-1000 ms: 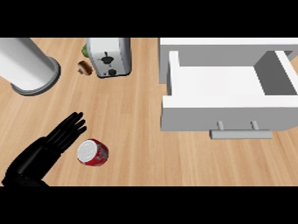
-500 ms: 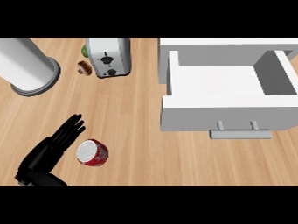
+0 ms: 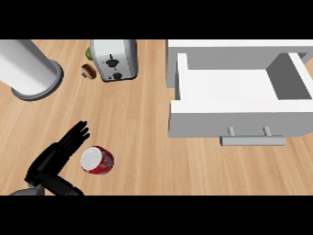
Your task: Pick up the can, place it into the drawer and close the drawer
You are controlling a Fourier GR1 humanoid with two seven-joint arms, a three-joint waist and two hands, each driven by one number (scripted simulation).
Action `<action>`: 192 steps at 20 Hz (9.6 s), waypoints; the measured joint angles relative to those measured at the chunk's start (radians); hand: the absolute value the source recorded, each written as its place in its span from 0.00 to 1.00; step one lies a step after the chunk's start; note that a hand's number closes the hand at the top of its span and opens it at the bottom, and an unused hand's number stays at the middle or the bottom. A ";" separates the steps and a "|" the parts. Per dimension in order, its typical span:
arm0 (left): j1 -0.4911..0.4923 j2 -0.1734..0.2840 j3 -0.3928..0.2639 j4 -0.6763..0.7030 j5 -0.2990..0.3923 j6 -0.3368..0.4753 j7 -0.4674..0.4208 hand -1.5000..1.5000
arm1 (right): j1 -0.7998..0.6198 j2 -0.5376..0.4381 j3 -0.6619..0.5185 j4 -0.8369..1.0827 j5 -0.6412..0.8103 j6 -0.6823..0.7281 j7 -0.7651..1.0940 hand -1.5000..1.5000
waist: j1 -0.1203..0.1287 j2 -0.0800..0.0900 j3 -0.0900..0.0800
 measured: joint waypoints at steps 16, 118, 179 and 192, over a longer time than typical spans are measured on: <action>-0.145 -0.029 -0.012 0.401 -0.101 0.012 -0.234 0.00 | -0.029 0.010 -0.029 -0.036 -0.029 0.003 0.067 0.00 | -0.001 -0.001 0.001; -1.357 -0.186 -0.588 0.583 0.711 1.292 0.169 1.00 | -0.051 0.032 0.069 -0.139 -0.060 -0.080 0.159 0.00 | -0.072 0.014 0.002; -1.339 -0.120 -0.725 0.543 0.918 1.413 0.050 0.00 | -0.729 -0.072 0.705 0.347 1.369 -0.334 -0.204 0.00 | 0.033 0.002 0.000; -1.265 0.028 -0.727 0.369 0.852 1.444 0.173 0.00 | -0.980 -0.073 0.755 0.925 1.632 -0.585 -0.247 0.00 | 0.046 0.002 0.001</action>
